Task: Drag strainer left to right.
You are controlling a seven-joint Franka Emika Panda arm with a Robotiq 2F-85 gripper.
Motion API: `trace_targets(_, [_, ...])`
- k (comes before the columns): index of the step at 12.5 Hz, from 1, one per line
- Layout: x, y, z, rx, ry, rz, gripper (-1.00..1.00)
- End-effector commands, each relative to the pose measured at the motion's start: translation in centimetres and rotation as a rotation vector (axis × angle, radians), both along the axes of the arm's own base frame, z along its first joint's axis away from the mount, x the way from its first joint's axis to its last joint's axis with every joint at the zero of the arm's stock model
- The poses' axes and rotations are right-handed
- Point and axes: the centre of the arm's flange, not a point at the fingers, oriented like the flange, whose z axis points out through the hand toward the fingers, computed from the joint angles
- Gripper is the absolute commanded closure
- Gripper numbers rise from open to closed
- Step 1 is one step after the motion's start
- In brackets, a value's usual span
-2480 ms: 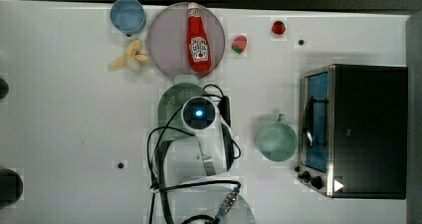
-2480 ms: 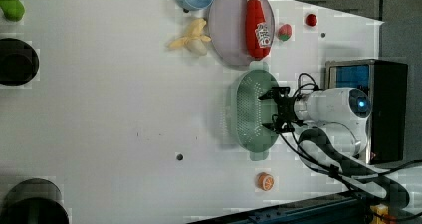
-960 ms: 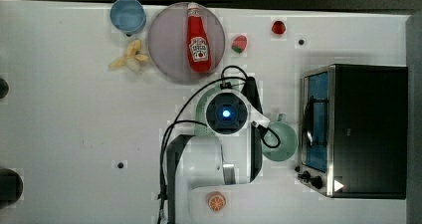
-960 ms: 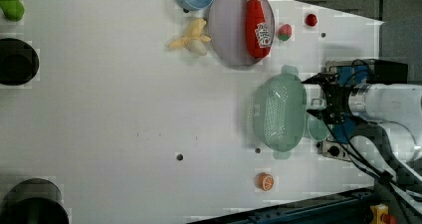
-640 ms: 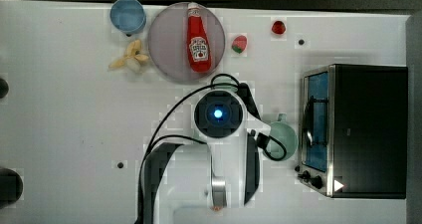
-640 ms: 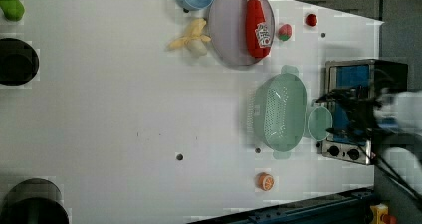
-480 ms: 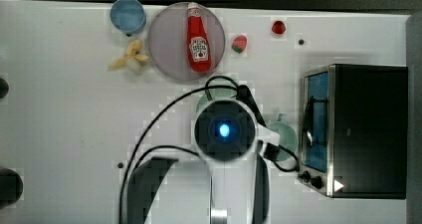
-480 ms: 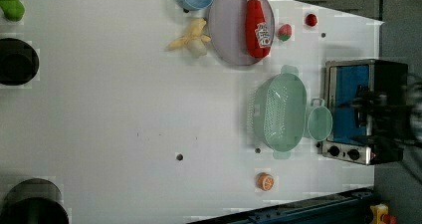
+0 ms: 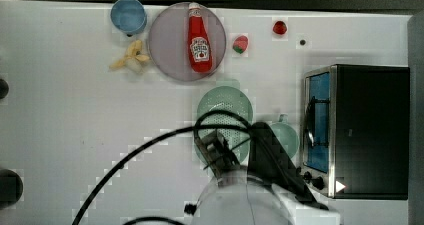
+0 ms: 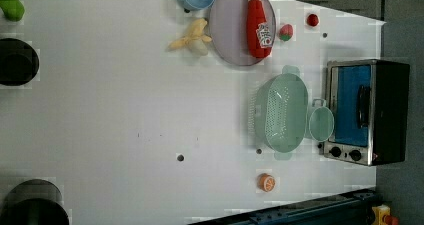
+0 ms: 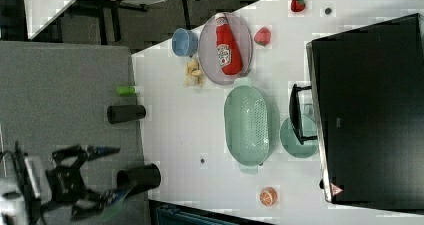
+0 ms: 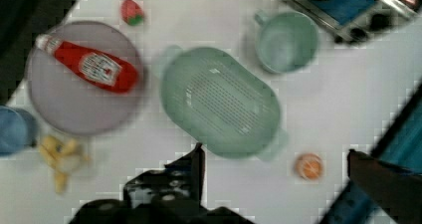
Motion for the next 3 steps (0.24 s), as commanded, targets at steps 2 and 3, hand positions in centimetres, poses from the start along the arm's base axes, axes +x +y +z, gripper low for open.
trace_targets(2, [1.27, -0.62, -5.51, 0.063, 0.219, 0.054, -1.0])
trace_targets(3, [1.3, -0.82, -5.49, 0.065, 0.215, 0.051, -1.0])
